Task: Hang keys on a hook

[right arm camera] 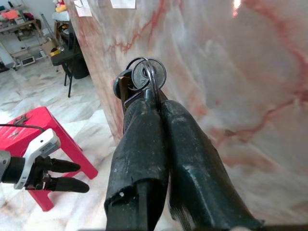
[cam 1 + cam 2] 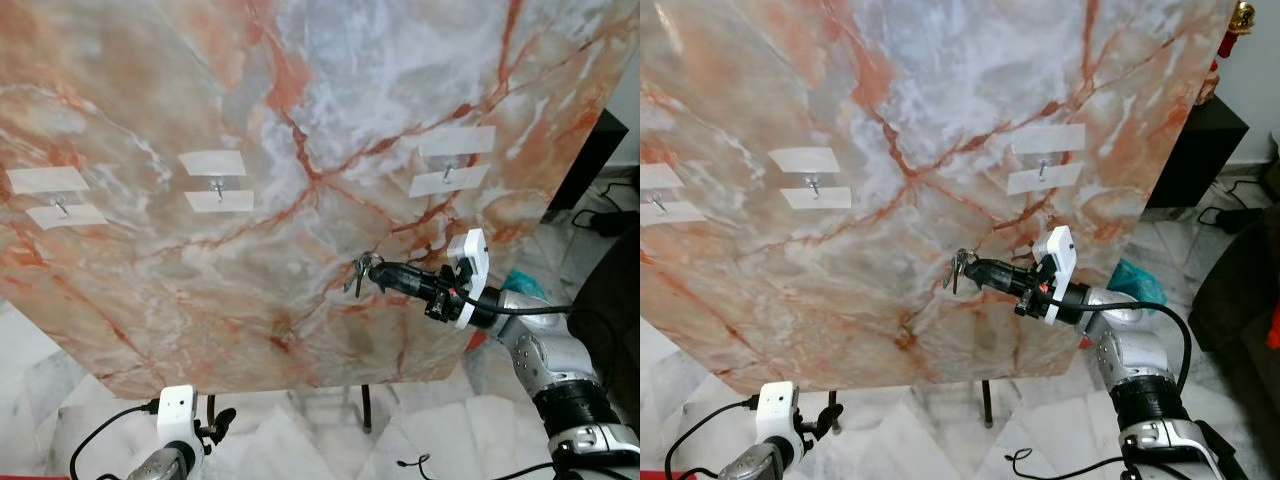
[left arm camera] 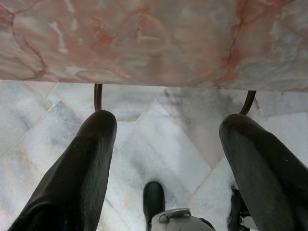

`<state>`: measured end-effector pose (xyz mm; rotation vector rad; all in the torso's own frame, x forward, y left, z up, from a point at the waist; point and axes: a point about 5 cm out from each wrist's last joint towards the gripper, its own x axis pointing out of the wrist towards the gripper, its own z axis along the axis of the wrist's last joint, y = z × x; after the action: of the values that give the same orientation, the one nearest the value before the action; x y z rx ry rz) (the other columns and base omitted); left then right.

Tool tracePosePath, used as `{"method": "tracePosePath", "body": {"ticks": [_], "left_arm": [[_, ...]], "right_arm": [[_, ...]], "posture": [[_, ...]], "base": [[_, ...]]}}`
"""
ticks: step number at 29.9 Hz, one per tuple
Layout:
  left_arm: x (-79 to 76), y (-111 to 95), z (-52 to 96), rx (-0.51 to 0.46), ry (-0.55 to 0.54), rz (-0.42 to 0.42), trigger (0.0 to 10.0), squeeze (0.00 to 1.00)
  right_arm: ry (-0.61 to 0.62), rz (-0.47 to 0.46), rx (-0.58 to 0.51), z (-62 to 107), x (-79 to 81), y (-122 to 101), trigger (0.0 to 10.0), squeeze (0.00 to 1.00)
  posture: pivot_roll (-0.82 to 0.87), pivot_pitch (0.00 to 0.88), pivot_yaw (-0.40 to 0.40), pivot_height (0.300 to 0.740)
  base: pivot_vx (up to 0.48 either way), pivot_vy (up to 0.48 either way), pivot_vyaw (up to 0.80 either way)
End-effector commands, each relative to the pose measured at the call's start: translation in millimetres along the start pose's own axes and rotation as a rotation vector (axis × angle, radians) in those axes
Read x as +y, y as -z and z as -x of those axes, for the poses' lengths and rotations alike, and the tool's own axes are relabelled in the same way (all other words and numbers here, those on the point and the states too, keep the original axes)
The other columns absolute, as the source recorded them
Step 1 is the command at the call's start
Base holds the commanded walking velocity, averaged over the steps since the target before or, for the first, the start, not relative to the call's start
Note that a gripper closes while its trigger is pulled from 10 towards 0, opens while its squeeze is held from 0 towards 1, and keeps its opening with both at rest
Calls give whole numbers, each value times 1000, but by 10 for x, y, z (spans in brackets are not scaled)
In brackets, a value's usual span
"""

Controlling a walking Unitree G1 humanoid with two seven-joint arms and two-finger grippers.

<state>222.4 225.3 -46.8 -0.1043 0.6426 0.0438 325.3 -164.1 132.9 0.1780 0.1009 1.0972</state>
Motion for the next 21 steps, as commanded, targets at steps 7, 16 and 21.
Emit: {"method": "tracePosePath", "body": {"ticks": [7, 16, 21], "left_arm": [[18, 32, 10, 15, -14, 6, 10000, 0], [22, 26, 9, 15, -10, 9, 10000, 0], [25, 26, 11, 14, -3, 11, 10000, 0]], "right_arm": [[-6, 20, 7, -34, -4, -56, 10000, 0], [21, 31, -22, -74, -32, -133, 10000, 0], [132, 45, -36, -94, -141, -225, 10000, 0]], "posture": [[61, 75, 37, 740], [63, 76, 36, 740], [61, 76, 39, 740]], "base": [[0, 0, 0], [0, 0, 0], [0, 0, 0]]}}
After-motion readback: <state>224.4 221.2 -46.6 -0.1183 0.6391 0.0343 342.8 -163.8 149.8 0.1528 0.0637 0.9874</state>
